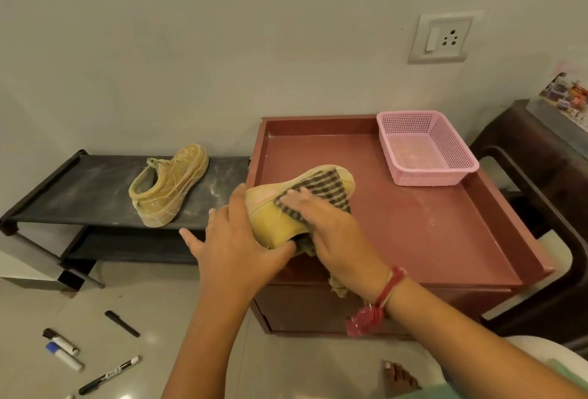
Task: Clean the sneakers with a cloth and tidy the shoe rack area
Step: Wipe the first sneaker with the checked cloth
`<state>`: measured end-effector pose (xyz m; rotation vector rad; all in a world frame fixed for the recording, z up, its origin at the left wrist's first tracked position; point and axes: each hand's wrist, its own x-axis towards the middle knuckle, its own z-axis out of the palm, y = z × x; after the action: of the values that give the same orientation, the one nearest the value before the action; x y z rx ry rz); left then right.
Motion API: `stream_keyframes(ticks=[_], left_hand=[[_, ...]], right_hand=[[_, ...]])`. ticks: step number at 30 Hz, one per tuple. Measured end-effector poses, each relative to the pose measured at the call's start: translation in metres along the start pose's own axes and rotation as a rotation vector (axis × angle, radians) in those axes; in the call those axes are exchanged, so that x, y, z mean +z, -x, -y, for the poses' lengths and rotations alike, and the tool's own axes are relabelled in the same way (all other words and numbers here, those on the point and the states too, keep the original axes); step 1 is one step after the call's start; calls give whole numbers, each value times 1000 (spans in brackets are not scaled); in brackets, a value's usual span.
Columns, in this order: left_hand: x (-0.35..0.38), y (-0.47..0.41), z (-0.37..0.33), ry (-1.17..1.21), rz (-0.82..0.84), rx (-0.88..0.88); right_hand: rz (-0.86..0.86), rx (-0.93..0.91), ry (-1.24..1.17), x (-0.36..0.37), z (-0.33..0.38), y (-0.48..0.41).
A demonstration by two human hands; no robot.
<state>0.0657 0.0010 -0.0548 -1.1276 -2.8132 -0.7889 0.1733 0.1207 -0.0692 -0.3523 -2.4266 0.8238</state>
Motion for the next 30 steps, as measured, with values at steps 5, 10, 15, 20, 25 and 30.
stream_keyframes(ticks=[5,10,15,20,25,30], left_hand=[[3,-1,3,5,25,-20],[2,-4,9,36,43,-24],[-4,-10,9,77,57,-49],[-4,-10,14,39,31,-5],[-8,-10,12,43,36,-11],[-6,-10,13,-2,36,11]], right_hand=[[-36,175,147,-12,-32,-16],[74,-14,47,3,-9,14],[-39,148,65,-12,-40,-10],[104,-80,5,-6,-32,11],[-2,76,-57,-11,-38,-4],[-35,72,-153,-9,-43,0]])
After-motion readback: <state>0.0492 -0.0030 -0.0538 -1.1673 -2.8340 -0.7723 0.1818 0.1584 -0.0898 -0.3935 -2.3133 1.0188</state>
